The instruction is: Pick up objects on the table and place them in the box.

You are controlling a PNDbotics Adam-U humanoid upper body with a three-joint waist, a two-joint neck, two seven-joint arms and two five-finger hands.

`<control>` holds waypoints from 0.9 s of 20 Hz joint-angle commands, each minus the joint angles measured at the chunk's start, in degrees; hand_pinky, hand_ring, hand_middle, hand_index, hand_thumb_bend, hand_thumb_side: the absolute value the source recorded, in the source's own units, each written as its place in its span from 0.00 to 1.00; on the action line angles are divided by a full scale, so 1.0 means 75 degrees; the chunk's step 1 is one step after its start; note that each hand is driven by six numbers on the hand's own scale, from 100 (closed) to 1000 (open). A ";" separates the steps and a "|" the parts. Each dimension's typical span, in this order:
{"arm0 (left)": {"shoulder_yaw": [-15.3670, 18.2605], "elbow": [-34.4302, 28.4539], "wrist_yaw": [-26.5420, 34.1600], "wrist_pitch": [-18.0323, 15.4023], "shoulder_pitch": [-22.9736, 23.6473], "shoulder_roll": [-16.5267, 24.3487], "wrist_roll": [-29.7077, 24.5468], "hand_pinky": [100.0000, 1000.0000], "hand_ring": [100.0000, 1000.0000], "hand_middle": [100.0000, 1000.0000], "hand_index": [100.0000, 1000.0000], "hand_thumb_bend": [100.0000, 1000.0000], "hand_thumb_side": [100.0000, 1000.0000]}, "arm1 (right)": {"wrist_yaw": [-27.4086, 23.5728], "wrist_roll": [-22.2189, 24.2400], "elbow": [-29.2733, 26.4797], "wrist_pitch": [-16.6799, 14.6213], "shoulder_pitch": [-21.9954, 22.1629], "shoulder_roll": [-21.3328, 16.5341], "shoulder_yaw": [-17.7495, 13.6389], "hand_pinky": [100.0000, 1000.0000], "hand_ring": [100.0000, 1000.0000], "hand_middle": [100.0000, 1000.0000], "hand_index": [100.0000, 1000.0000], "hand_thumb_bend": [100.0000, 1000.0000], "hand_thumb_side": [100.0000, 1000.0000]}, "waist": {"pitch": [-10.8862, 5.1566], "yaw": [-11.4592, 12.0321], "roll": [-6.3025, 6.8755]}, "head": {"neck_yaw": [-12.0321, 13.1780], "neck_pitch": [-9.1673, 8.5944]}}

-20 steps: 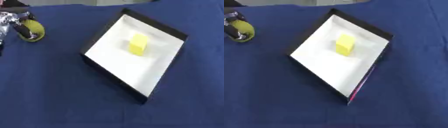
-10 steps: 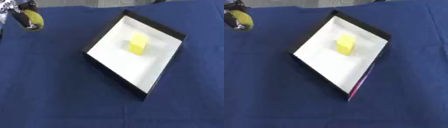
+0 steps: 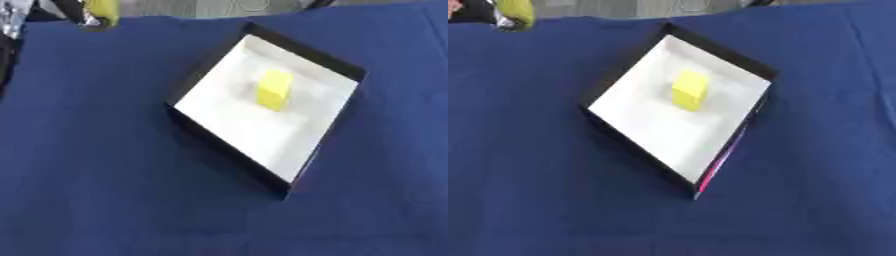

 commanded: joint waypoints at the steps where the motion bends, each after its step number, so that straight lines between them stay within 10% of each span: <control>1: -0.0239 -0.0837 0.0498 -0.0212 -0.0341 -0.0007 -0.0035 0.67 0.53 0.45 0.54 0.44 0.00 | -0.0047 -0.0030 -0.0149 0.0019 -0.0139 -0.0149 -0.0059 1.00 0.93 0.89 0.85 0.00 0.44 | -0.0254 -0.0012 0.0014 | -0.0012 0.0004; 18: -0.1205 -0.1327 0.0660 -0.0566 -0.0550 -0.2164 -0.0048 0.66 0.53 0.44 0.53 0.35 0.00 | -0.0193 -0.0332 -0.0306 0.0194 -0.0265 0.0080 -0.0138 1.00 0.94 0.90 0.85 0.00 0.46 | -0.0232 -0.0291 0.0058 | 0.0082 -0.0160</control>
